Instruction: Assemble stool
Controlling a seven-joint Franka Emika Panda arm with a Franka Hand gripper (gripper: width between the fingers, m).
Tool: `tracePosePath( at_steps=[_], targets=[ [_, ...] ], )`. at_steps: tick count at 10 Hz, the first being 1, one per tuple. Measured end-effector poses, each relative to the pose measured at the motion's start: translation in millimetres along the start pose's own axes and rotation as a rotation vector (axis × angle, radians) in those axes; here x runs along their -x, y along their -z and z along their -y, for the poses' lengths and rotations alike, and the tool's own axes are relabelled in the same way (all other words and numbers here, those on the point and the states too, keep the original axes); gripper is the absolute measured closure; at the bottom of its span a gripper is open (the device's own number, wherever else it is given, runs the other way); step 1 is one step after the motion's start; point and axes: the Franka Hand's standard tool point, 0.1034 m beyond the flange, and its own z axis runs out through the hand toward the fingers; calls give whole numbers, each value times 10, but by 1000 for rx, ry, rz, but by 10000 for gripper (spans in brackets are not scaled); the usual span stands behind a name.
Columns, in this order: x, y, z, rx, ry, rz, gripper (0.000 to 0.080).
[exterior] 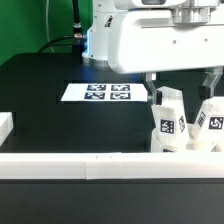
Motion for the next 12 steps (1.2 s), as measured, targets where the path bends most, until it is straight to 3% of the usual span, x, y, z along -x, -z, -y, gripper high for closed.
tracePosePath(
  at_steps=[4,7,10,12],
  targets=[
    [23,-45,-17,12,338,18,150],
    [81,-119,-16,36,428,27,150],
    [129,-227,1,33,383,39,150],
    [113,-221,10,37,360,39,418]
  ],
)
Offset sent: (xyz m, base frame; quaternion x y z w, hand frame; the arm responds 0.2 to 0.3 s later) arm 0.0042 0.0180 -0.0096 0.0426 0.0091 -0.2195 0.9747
